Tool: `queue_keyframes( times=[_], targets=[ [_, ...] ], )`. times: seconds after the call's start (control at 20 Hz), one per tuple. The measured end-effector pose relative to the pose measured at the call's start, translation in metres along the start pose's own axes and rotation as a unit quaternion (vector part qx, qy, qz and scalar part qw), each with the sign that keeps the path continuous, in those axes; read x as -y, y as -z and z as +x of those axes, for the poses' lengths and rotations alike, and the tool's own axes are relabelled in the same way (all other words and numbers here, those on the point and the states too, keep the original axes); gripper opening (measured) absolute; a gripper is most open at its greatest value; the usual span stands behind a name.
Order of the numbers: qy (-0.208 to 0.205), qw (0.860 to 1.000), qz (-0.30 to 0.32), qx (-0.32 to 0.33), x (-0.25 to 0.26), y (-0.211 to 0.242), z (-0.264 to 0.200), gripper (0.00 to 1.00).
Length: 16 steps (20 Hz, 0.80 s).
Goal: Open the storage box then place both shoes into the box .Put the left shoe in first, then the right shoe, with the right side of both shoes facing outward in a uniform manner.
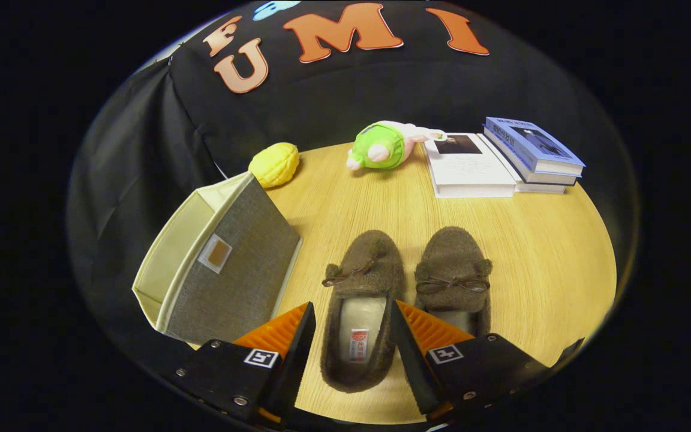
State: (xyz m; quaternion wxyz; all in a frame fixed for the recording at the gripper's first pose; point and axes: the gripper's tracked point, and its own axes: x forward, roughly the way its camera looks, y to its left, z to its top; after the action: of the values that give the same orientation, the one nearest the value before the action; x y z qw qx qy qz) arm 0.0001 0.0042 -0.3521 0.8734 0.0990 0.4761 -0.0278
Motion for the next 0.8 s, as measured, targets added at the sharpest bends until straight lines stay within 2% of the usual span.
queue_keyframes(
  times=[0.15,0.35,0.55,0.65,0.8],
  targets=[
    [0.027,1.000,-0.012,0.003,0.012,0.006,0.012,0.71],
    [0.037,0.999,-0.024,0.008,0.012,0.007,0.032,0.65],
    [0.062,0.998,-0.027,0.009,0.021,0.006,0.045,0.55],
    [0.082,0.996,-0.039,0.021,0.028,0.001,0.050,0.52],
    [0.112,0.992,-0.054,0.032,0.035,0.001,0.062,0.43]
  ],
)
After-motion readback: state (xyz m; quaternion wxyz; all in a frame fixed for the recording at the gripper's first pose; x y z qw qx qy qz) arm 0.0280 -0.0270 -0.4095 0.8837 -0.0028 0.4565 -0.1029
